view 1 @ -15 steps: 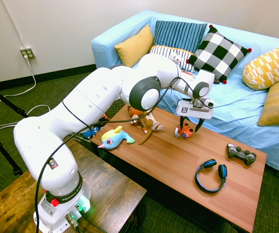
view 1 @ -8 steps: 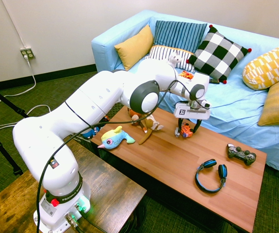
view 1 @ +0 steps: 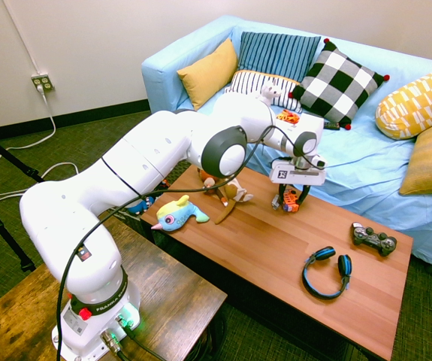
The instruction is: Put the toy car in the basket
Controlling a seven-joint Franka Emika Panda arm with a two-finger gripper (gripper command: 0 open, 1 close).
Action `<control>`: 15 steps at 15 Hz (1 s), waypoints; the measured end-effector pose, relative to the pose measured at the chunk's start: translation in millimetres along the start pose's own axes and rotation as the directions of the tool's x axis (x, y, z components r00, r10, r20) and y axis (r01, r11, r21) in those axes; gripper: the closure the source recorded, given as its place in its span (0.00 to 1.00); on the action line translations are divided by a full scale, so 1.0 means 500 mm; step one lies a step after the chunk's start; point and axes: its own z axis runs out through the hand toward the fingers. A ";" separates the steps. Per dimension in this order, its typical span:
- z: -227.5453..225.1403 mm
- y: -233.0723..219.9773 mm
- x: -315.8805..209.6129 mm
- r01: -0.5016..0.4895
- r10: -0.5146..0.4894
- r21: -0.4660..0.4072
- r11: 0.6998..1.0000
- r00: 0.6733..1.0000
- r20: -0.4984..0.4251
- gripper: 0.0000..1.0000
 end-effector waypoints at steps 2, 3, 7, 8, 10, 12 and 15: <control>-0.010 0.004 0.004 -0.008 0.008 -0.002 1.000 1.000 -0.014 1.00; -0.012 0.004 0.006 -0.013 0.013 -0.004 1.000 1.000 -0.024 1.00; -0.099 0.025 0.000 -0.033 0.033 0.001 0.999 0.994 -0.104 1.00; -0.151 0.028 -0.011 -0.038 0.039 0.012 0.999 0.990 -0.137 1.00; -0.266 0.003 -0.040 -0.026 0.033 0.038 0.999 0.980 -0.197 1.00; -0.373 -0.085 -0.077 0.019 -0.006 0.051 0.999 0.970 -0.244 1.00; -0.452 -0.343 -0.153 0.066 -0.057 0.024 0.998 0.960 -0.273 1.00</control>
